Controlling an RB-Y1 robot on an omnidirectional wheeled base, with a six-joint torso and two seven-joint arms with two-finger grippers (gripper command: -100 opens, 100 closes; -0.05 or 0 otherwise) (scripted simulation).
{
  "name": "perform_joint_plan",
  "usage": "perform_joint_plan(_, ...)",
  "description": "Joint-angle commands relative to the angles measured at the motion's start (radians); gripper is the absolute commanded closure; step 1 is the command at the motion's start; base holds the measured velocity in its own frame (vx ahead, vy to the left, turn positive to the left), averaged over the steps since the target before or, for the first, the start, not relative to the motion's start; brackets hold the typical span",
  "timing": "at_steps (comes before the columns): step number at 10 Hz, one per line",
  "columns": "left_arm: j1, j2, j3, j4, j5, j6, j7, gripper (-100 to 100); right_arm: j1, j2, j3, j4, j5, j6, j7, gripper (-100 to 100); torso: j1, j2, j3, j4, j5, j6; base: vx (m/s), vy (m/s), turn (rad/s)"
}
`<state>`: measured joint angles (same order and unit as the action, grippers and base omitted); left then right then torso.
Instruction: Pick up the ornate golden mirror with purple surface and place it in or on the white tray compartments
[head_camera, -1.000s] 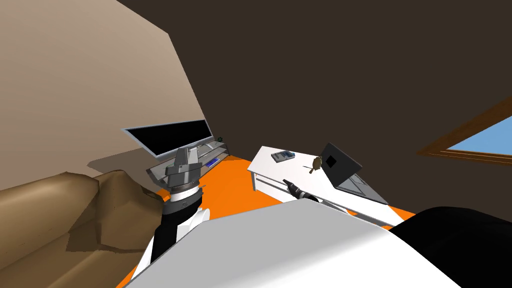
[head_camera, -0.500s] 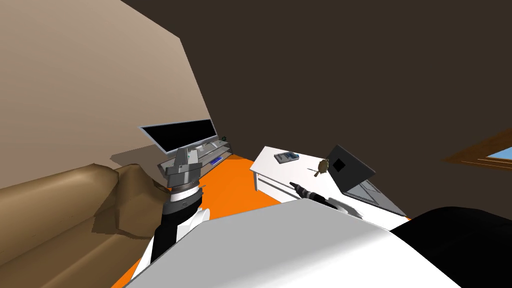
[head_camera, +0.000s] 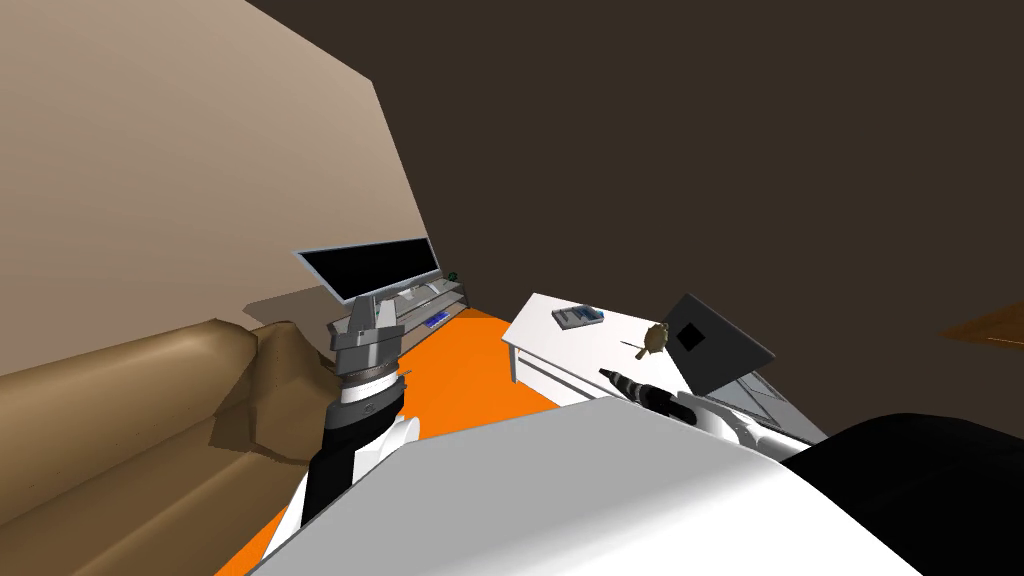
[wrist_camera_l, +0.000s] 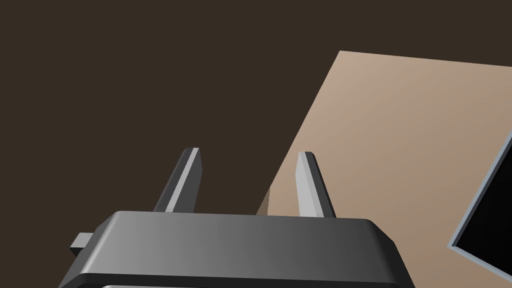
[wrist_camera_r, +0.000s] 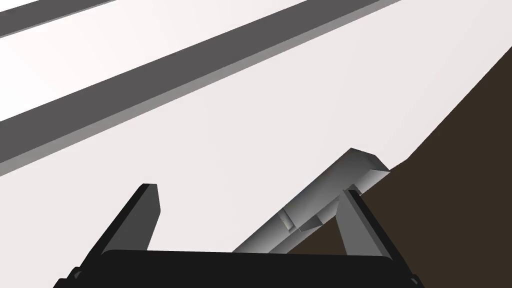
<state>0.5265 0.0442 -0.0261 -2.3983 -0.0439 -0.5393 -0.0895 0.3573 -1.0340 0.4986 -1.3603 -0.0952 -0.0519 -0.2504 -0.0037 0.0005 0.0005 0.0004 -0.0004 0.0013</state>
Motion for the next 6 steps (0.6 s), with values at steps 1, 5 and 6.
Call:
perform_joint_plan(1,0.000,0.000,0.000,0.000,0.000,0.000,0.000,0,-0.012,-0.028,0.012,0.032,-0.002,0.004,-0.001,-100,0.000,0.000,0.000,0.000,0.000,0.000,0.015,-0.017,0.039)
perform_joint_plan(5,0.000,0.000,0.000,0.000,0.000,0.000,0.000,0,-0.046,-0.139,0.048,0.116,-0.012,0.061,0.002,-100,0.000,0.000,0.000,0.000,0.000,0.000,0.019,-0.026,0.061)
perform_joint_plan(6,0.000,0.000,0.000,0.000,0.000,0.000,0.000,0,-0.046,-0.153,0.048,0.116,-0.012,0.061,0.002,-100,-0.001,-0.001,0.000,0.000,0.000,0.000,0.018,-0.031,0.022)
